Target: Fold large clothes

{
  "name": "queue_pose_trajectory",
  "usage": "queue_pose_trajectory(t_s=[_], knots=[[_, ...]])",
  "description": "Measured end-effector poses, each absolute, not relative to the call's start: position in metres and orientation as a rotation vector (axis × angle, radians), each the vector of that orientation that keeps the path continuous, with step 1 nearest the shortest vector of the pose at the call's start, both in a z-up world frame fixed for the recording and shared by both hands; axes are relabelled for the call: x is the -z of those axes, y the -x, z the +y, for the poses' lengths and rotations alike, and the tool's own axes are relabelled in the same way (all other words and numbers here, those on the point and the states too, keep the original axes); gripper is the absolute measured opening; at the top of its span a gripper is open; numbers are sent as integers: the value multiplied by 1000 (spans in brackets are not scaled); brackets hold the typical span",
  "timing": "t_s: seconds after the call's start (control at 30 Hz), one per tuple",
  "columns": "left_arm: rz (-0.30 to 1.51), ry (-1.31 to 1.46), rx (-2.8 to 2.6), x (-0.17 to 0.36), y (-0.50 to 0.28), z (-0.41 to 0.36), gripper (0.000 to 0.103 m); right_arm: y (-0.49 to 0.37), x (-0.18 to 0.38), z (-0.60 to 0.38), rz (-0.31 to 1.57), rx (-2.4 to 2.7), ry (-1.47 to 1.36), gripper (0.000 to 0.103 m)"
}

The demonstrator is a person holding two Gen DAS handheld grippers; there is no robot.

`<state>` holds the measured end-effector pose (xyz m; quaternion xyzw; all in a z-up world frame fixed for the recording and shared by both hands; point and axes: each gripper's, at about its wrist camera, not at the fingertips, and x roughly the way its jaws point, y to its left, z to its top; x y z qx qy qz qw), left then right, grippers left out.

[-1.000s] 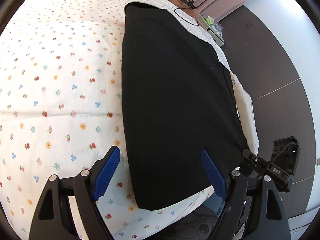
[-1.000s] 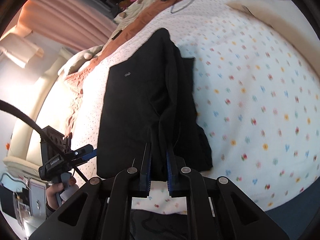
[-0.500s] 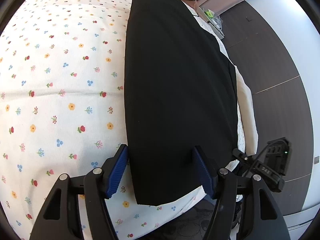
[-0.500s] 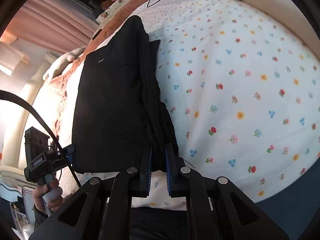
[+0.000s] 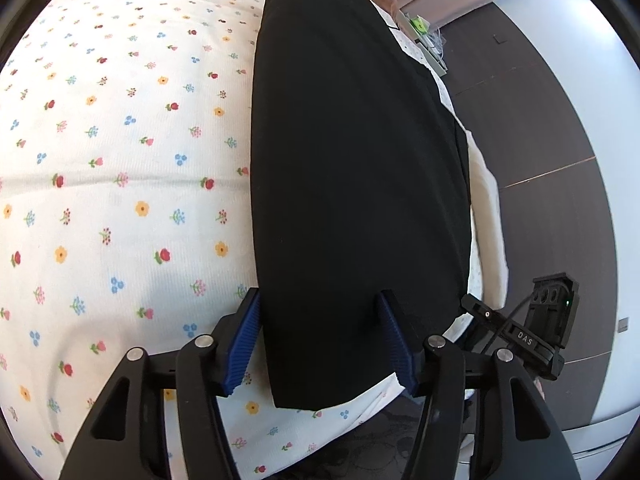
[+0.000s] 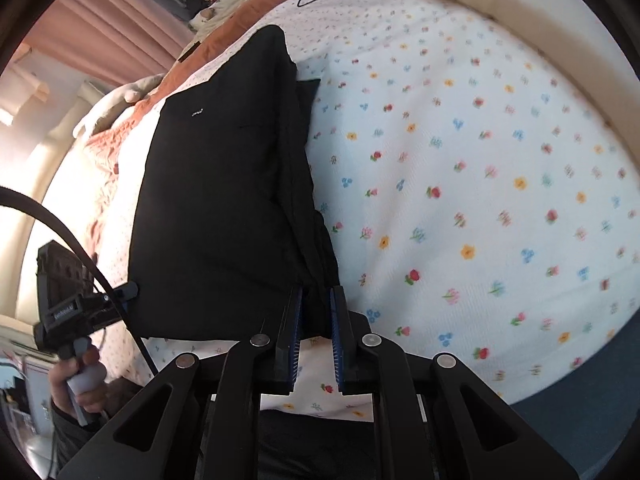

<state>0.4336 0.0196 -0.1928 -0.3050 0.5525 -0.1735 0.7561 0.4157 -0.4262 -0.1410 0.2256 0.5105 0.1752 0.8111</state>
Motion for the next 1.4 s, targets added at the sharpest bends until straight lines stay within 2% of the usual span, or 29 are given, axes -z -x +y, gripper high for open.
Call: queue_pose_trajectory(t_s=[0.13,0.17,0.2,0.27,0.43,0.83,0.87,0.9,0.97,1.03,1.1,1.2,1.4], knots=[[1186,677,357,188,-450,30,60,-421,120,-433,1076,-386,-460,19],[1181,677,352,187,-455,32,60,-425,116,-435,1067,-391,-458,28],[1178,676,348,186,-458,33,60,-429,109,-436,1054,-401,-465,50],[1171,676,337,183,-467,36,60,-439,98,-439,1015,-412,-477,70],[1133,678,302,177,-495,47,60,-479,83,-434,975,-440,-474,70],[1120,627,244,176,-578,57,60,-579,123,-396,1067,-465,-481,70],[1121,623,242,176,-585,58,60,-586,127,-393,1073,-470,-481,62],[1124,615,236,176,-592,59,60,-592,130,-391,1080,-477,-481,50],[1130,594,225,177,-606,59,59,-604,139,-386,1099,-488,-491,38],[1136,564,221,178,-616,57,57,-610,143,-384,1098,-479,-480,34],[1143,541,220,177,-627,54,56,-613,144,-382,1092,-472,-479,24],[1157,513,215,177,-642,52,55,-614,147,-384,1083,-449,-480,17],[1175,454,184,178,-668,45,55,-612,145,-397,1081,-451,-524,18]])
